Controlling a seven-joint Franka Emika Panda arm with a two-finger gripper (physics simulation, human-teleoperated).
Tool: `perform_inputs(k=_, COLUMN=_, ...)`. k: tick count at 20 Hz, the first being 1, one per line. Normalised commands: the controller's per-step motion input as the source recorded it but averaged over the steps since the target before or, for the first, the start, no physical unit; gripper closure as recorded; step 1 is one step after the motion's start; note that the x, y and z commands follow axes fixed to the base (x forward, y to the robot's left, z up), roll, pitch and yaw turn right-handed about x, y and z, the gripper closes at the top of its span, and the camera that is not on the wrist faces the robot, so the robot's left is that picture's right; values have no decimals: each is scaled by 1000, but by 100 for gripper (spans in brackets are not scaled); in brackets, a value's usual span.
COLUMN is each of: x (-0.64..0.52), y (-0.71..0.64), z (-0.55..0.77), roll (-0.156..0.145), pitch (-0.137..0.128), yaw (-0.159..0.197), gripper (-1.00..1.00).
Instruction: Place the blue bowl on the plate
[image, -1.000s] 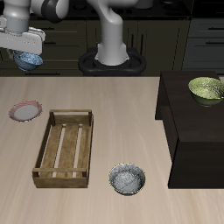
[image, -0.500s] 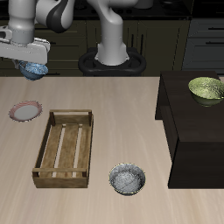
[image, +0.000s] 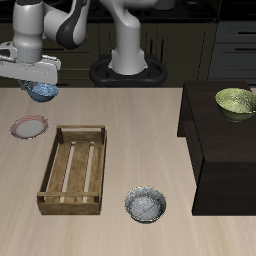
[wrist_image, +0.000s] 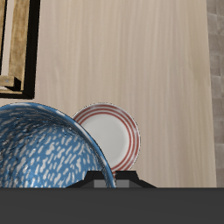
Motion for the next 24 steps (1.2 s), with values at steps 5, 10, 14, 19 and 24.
perform_inputs(k=5, x=109, y=-58, z=-335, roll=-22, pitch=52, yaw=-8, gripper=100)
perform_inputs(k=10, x=2, y=-32, z=-244, roll=-14, pitch=26, yaw=-4, gripper=100)
perform_inputs(k=14, x=37, y=-30, z=-216, roll=-28, pitch=20, yaw=7, gripper=100)
perform_inputs(k=19, x=17, y=-126, z=-239, roll=-46, pitch=34, yaw=-9, gripper=100)
perform_inputs(k=24, x=-19, y=-90, z=-128, roll=-34, pitch=8, yaw=4, gripper=100)
